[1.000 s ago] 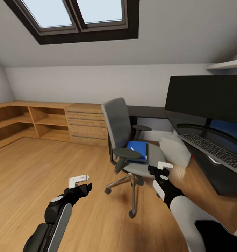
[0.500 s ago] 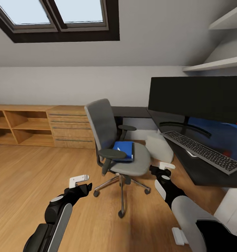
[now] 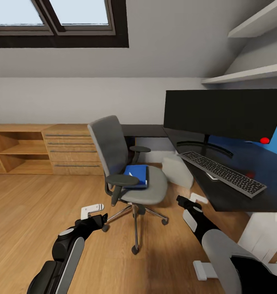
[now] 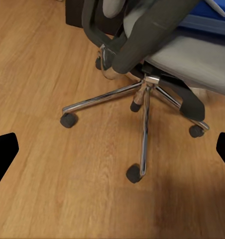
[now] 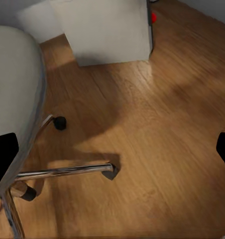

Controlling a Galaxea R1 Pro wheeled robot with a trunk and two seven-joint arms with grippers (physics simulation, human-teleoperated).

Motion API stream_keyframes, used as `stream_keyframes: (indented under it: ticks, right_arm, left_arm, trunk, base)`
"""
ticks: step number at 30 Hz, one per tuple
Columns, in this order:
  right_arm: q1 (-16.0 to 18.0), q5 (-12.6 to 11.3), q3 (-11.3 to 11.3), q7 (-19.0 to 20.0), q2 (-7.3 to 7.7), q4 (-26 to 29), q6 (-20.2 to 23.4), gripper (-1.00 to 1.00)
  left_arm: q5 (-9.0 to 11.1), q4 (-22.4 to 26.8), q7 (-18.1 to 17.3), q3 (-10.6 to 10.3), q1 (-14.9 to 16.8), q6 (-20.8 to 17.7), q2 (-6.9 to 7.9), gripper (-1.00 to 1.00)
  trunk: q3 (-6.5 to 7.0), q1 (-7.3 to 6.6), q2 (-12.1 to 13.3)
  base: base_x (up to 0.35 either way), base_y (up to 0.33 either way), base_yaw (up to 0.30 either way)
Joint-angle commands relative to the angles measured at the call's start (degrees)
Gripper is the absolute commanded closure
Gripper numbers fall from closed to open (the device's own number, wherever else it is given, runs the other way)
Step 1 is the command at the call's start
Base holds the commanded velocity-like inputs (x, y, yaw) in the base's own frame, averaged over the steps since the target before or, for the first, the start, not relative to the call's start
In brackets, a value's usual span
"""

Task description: In the bedroom, organize the workspace by keeping the computer under the desk, ensuring the monitor is on the desk, placing the keyboard on the desk next to the monitor, placing the mouse on the desk next to the keyboard, moving the folder from the swivel chair onto the desk next to the mouse, stacking the notebook on top of the folder with the pen on top of the notebook, and positioning the swivel chair next to the desk.

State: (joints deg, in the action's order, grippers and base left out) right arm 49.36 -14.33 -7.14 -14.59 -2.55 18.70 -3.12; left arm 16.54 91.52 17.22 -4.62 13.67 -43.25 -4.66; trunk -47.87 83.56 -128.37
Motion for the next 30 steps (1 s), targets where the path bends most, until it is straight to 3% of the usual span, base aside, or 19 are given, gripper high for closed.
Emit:
stream_keyframes:
  ticks: [1, 3, 5, 9, 30]
  right_arm:
    - [0.04, -1.31, -0.12, -0.03, -0.03, -0.04, -0.29, -1.0]
    - [0.04, -2.21, -0.16, -0.02, -0.02, -0.05, -0.24, -1.0]
    - [0.04, -4.88, -0.17, -0.01, -0.01, -0.06, -0.22, -1.0]
    - [0.04, -6.58, -0.15, -0.06, -0.08, -0.11, -0.24, -1.0]
    - [0.04, -6.94, -0.24, -0.11, 0.0, 0.21, -0.13, -1.0]
  left_arm:
    - [0.6, 0.06, 0.54, -0.04, 0.04, -0.17, 0.0, -1.0]
    - [0.6, 0.06, 0.54, -0.04, 0.04, -0.17, 0.0, -1.0]
    - [0.6, 0.06, 0.54, -0.04, 0.03, -0.17, 0.0, -1.0]
    - [0.6, 0.06, 0.54, -0.04, 0.02, -0.17, 0.02, -1.0]
    - [0.6, 0.06, 0.54, 0.05, 0.01, -0.17, 0.09, -1.0]
  trunk:
    - [-0.06, -0.01, -0.03]
    - [-0.06, -0.01, -0.03]
    - [-0.06, -0.01, -0.03]
    - [-0.06, -0.01, -0.03]
    - [-0.06, -0.01, -0.03]
  base:
    - [0.0, 0.0, -0.01]
    - [0.0, 0.0, -0.007]
    - [0.0, 0.0, -0.003]
    - [0.0, 0.0, -0.001]
    - [0.014, 0.014, 0.0]
